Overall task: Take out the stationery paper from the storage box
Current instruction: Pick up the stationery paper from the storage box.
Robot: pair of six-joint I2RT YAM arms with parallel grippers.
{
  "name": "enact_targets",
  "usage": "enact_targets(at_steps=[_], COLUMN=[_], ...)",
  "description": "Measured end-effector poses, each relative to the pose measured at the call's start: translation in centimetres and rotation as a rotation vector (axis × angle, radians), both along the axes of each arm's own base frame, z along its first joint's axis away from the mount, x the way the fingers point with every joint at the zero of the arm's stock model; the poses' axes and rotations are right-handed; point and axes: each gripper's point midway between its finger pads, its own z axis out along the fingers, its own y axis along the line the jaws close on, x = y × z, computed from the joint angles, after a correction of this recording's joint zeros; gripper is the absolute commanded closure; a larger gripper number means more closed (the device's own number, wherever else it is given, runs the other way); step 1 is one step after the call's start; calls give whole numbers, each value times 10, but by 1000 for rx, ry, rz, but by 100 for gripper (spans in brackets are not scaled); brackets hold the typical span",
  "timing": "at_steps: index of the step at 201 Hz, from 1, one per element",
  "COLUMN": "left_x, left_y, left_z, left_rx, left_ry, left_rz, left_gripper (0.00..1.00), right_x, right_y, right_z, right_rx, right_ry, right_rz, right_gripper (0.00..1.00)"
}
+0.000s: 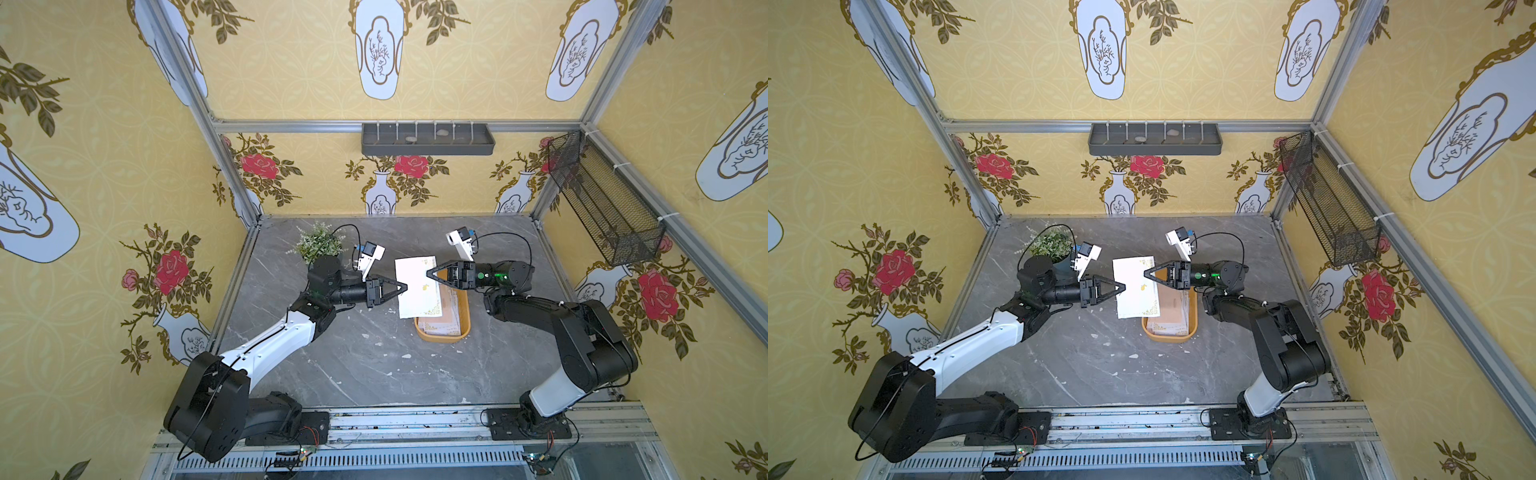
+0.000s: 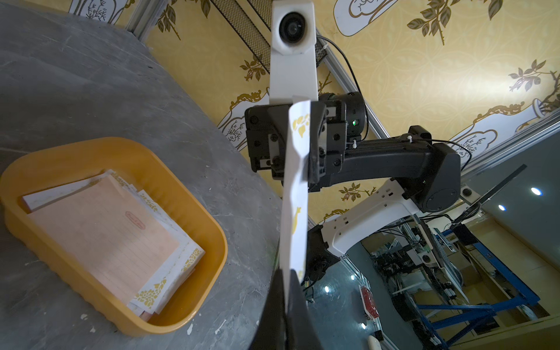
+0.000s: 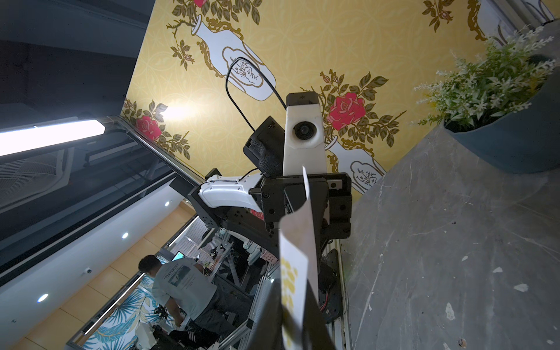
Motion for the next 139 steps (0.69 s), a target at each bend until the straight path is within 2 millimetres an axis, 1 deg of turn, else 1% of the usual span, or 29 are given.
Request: enact_targets(at_steps=[3, 6, 11, 12, 15, 17, 23, 27, 30, 37, 38, 39, 43, 47, 54, 64, 68, 72, 76, 86, 98, 101, 106, 111, 113, 116, 129, 136, 139], left_x=[0, 0, 0, 0, 0, 0, 0, 0, 0, 0, 0, 0, 0, -1, -1, -2, -2, -2, -2, -2, -2, -2, -2, -2, -2, -2, -2, -2, -1], left_y=[0, 0, 0, 0, 0, 1, 1, 1, 1, 2, 2, 2, 2, 2, 3, 3, 3, 3, 3, 4, 4, 4, 4, 4, 4, 4, 5, 5, 5], left_z=[0, 0, 0, 0, 0, 0, 0, -1, -1, -1, -1, -1, 0, 0, 0, -1, -1, -1, -1, -1, -1, -1, -1, -2, -2, -2, -3, -3, -4], left_rx=[0, 1, 3, 3, 4, 5, 6, 8, 9, 11, 11, 11, 12, 12, 15, 18, 20, 20, 21, 22, 23, 24, 26, 28, 29, 29, 34, 36, 38], left_ry=[-2, -4, -3, -3, -3, -4, -5, -4, -4, -5, -5, -5, -6, -7, -8, -8, -4, -5, -4, -4, -7, -9, -9, -10, -11, -11, -16, -14, -12], left_rz=[0, 0, 3, 3, 4, 4, 5, 5, 7, 11, 12, 13, 14, 14, 14, 13, 13, 14, 15, 21, 21, 20, 20, 20, 20, 20, 23, 24, 25], left_gripper=[100, 100, 100, 100, 100, 100, 100, 100, 100, 100, 100, 100, 100, 100, 100, 100, 100, 100, 100, 100, 100, 100, 100, 100, 100, 100, 100, 100, 100], right_x=[0, 0, 1, 1, 1, 1, 2, 3, 3, 4, 4, 4, 5, 5, 5, 6, 7, 7, 8, 8, 8, 8, 8, 8, 8, 8, 8, 7, 6], right_y=[0, 0, 0, 0, 0, 0, 0, 0, -1, -1, -1, -1, -1, -1, -1, -1, 0, 0, 0, 1, 3, 3, 3, 3, 3, 3, 5, 7, 8], right_z=[0, 0, -1, -1, -1, -1, -2, -3, -3, -4, -4, -4, -5, -5, -5, -7, -8, -9, -11, -14, -15, -15, -15, -15, -15, -15, -16, -16, -16], right_rx=[0, 0, 0, 0, -1, -1, -3, -3, -4, -4, -5, -5, -5, -5, -6, -7, -10, -14, -19, -27, -31, -32, -37, -40, -43, -45, -56, -61, -67], right_ry=[-1, -1, 0, 0, 2, 3, 6, 8, 9, 11, 11, 12, 10, 9, 11, 7, 13, 23, 30, 36, 29, 26, 34, 32, 33, 34, 30, 19, 16], right_rz=[-1, -1, -1, -1, -1, -1, -3, -5, -6, -8, -8, -8, -9, -10, -11, -14, -15, -16, -17, -18, -20, -22, -24, -28, -29, -32, -38, -40, -38], right_gripper=[94, 88, 67, 67, 55, 51, 46, 47, 51, 67, 71, 71, 80, 83, 83, 65, 64, 67, 74, 100, 99, 89, 63, 58, 58, 64, 100, 100, 90])
